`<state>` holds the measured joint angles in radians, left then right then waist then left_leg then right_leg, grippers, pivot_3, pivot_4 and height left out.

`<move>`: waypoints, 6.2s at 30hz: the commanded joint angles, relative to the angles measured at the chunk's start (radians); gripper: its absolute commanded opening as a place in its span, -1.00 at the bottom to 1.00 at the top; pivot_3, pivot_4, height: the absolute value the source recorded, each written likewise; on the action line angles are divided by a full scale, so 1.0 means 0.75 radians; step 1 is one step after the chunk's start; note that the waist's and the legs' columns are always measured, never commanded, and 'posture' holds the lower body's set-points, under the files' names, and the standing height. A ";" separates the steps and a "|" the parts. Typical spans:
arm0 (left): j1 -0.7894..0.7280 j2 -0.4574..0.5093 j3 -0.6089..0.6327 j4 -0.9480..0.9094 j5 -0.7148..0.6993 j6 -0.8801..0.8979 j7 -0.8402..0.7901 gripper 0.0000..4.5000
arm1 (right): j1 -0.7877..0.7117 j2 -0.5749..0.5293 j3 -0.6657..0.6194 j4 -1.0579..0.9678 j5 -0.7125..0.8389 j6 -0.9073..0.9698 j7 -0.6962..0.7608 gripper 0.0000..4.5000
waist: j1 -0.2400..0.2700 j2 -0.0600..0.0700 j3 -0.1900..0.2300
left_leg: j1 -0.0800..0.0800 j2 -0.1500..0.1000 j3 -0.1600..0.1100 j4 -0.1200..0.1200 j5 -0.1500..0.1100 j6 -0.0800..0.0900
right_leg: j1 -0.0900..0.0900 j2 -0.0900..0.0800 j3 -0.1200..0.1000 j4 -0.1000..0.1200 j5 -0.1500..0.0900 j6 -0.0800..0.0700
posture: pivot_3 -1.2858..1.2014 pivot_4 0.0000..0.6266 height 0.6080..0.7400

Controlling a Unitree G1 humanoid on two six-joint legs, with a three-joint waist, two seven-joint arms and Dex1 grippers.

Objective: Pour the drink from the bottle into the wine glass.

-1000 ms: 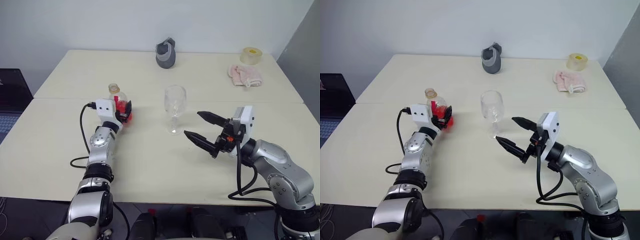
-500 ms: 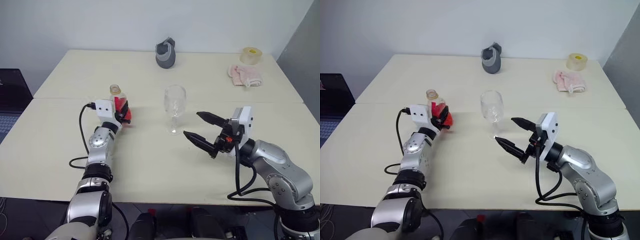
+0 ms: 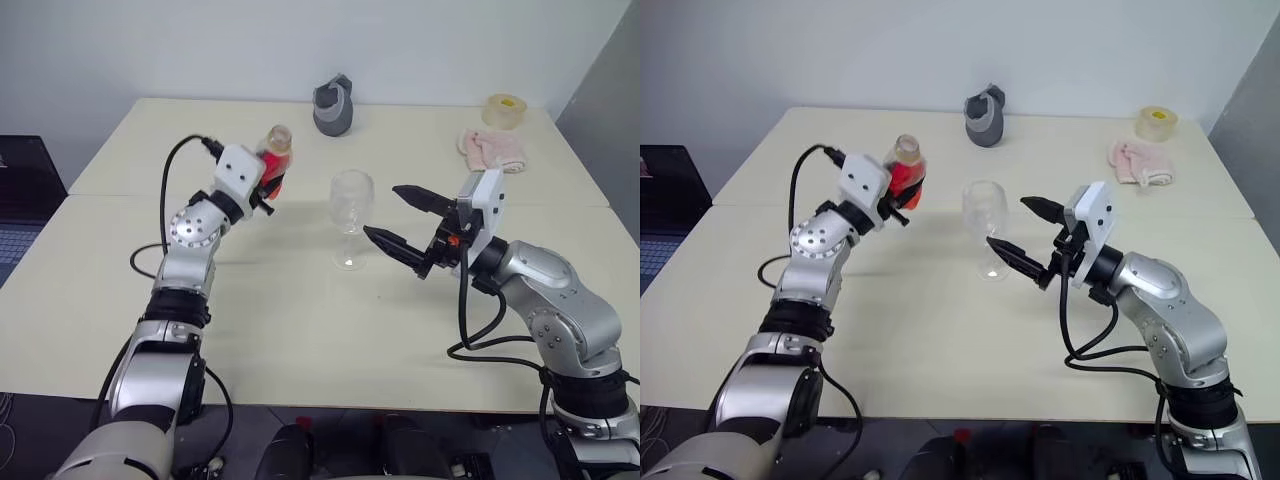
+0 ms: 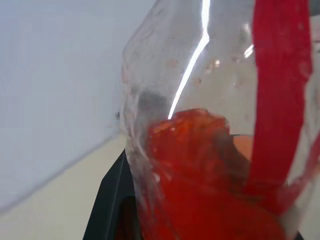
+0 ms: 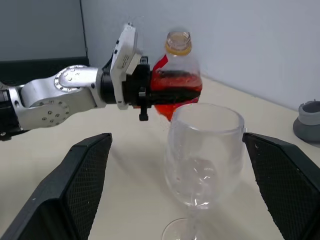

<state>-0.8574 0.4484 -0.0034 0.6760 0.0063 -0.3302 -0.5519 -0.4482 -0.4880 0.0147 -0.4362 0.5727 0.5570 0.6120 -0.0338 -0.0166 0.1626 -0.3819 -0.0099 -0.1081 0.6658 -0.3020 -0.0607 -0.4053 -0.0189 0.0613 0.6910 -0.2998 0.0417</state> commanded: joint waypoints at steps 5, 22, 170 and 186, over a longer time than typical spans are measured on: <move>-0.173 0.041 -0.044 0.196 0.074 -0.182 -0.047 -0.44 | -0.120 -0.018 -0.003 0.014 -0.004 0.039 0.004 1.00 | -0.012 0.000 0.000 | 0.000 0.000 0.000 0.000 0.000 0.000 | -0.001 0.000 0.000 0.002 0.000 0.000 | 0.03 -0.52 1.00; -0.426 0.076 -0.109 0.472 0.175 -0.487 -0.136 -0.44 | -0.159 0.048 0.036 0.099 -0.118 -0.003 -0.009 1.00 | -0.029 0.000 0.000 | -0.002 -0.009 -0.003 0.000 0.000 0.000 | -0.004 -0.001 0.000 0.004 0.000 0.000 | 0.03 -0.52 1.00; -0.717 0.185 -0.354 0.781 0.521 -0.714 0.055 -0.44 | -0.076 0.101 0.047 0.065 -0.165 -0.013 -0.040 1.00 | -0.041 0.000 0.000 | -0.003 -0.016 -0.003 0.002 0.002 0.003 | -0.007 -0.005 0.001 0.010 0.000 0.000 | 0.03 -0.52 1.00; -0.415 0.038 0.038 0.391 -0.017 -0.309 -0.198 -0.44 | -0.008 0.024 0.014 -0.015 -0.109 -0.010 0.046 1.00 | -0.059 0.000 0.000 | -0.004 -0.015 -0.009 0.006 0.002 0.003 | -0.007 -0.005 0.001 0.011 0.000 0.000 | 0.03 -0.52 1.00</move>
<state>-1.1875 0.4791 -0.0127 1.0600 0.0493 -0.5963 -0.7173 -0.4655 -0.4537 0.0565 -0.3892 0.4643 0.5570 0.6178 -0.0781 -0.0165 0.1626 -0.3851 -0.0212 -0.1147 0.6707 -0.3007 -0.0586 -0.4107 -0.0230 0.0621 0.6994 -0.3000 0.0419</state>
